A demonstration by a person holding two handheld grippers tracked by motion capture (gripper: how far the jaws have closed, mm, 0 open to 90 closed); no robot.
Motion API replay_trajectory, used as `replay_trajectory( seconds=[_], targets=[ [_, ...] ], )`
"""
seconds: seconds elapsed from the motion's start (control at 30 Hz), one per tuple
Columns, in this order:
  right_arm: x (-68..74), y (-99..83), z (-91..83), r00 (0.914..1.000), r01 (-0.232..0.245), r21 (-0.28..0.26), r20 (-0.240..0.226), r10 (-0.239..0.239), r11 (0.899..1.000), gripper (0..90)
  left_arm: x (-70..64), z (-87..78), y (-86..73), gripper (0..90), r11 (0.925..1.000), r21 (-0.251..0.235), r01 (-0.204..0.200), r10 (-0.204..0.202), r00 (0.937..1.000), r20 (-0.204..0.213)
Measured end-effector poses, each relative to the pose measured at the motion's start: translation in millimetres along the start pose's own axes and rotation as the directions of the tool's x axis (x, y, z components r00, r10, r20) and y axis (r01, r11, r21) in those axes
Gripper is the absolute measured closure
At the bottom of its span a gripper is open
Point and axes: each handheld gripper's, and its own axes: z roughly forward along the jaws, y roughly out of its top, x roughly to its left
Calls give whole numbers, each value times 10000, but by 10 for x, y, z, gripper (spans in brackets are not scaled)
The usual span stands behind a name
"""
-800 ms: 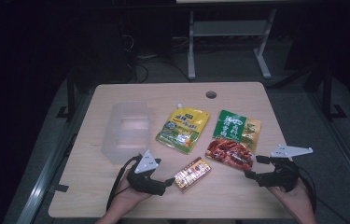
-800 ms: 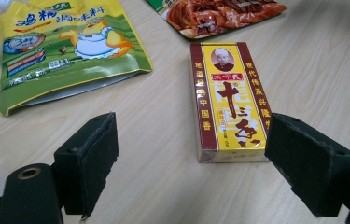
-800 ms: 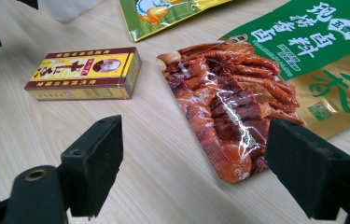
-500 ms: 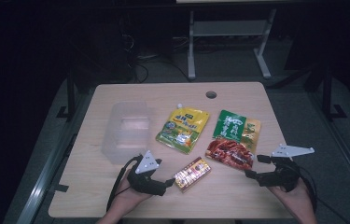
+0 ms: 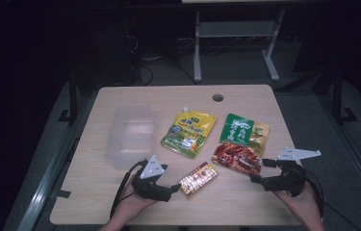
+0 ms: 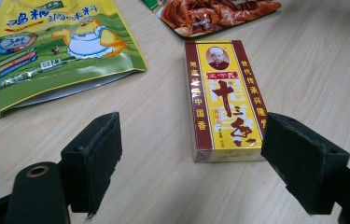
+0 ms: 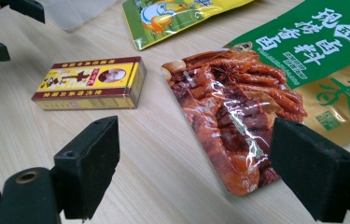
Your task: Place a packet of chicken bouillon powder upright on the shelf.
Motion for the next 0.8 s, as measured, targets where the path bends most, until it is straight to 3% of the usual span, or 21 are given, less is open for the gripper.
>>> replay_trajectory(
  seconds=[0.8],
  targets=[
    [16, 218, 110, 9998, 88, 13, -176, -88, 10000, 144, -9, 11, 25, 210, 10000, -33, -93, 93, 9999, 99]
  ],
)
